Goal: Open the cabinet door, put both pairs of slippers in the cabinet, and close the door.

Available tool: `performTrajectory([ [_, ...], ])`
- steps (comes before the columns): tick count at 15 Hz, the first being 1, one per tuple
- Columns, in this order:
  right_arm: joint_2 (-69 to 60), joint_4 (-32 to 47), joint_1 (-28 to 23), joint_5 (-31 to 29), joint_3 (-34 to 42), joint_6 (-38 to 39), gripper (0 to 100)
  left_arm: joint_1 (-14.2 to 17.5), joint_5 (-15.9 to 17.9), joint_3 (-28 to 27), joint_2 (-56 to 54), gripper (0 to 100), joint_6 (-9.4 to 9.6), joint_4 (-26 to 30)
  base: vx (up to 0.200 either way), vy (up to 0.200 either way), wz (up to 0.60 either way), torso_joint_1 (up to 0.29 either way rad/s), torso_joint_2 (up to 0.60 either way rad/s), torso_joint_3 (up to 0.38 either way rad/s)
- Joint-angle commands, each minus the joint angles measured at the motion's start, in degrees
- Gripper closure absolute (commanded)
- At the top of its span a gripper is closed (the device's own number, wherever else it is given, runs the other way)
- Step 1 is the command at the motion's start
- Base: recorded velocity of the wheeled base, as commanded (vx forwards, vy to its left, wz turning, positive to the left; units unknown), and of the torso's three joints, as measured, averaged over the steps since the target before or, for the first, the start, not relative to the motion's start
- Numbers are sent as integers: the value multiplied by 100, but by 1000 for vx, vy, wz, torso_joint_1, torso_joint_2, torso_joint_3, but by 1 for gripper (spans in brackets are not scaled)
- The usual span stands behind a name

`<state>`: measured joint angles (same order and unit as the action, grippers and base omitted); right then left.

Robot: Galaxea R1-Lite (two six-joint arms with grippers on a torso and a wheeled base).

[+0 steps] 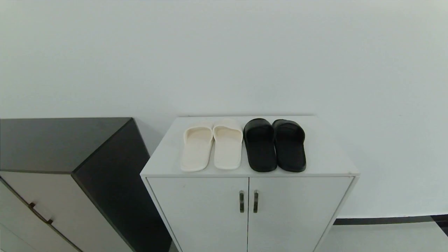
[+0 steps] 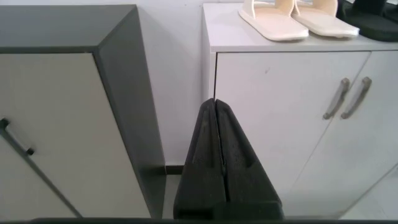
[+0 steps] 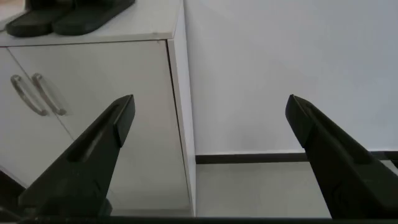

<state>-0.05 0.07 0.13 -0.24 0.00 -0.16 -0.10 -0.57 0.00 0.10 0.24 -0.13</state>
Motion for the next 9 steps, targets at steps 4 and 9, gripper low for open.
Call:
performTrajectory([
  [4,5,-51,4,60,-9,-380,0,1,-4,0,-1,100,28,-4,0,0,0,0,0,0],
  [9,2097,485,22,833,-2241,271,0,1,13,0,-1,100,37,-4,0,0,0,0,0,0],
])
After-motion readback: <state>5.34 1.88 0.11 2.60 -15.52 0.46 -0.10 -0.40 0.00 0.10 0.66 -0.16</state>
